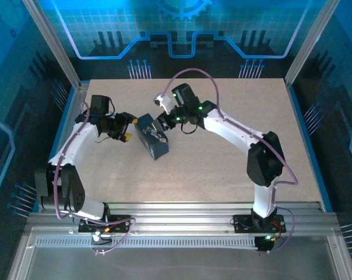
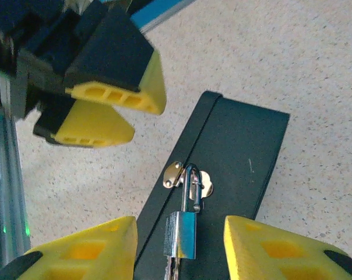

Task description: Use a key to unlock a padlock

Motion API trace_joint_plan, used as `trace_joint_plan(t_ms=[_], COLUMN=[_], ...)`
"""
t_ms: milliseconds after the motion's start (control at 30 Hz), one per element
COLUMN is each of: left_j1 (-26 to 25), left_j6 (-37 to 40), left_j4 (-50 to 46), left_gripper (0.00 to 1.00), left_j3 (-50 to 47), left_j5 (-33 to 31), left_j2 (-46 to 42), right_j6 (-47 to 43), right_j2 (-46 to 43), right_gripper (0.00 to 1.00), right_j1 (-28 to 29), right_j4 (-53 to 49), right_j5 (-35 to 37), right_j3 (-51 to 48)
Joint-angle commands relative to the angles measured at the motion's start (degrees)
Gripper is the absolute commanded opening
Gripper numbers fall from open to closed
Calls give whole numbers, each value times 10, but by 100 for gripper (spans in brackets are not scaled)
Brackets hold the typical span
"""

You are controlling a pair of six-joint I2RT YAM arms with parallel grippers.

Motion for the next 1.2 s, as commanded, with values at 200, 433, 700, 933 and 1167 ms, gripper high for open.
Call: trace_joint_plan(t_ms=[200,433,700,933,1167], left_j1=[10,10,9,5,-15], left_j6=[101,145,189,220,227], left_j4=[-9,-18,-16,-23,-21], left_gripper=[62,63,62,62,62], left_j3=[69,97,117,134,127], left_j5=[-29,-57,-57,-67,-75], left_j2=[55,83,110,131,141], right_j6=[-71,-51,42,134,127], right_j2=[57,59,48,66,91], right_gripper=[43,25,11,7,10], right_j1=[27,17,-19,-44,-49], right_j4=[-97,-83,-15,9,-70], right_j5=[48,26,-132,-219,-214], right_j3=[43,36,28,42,76])
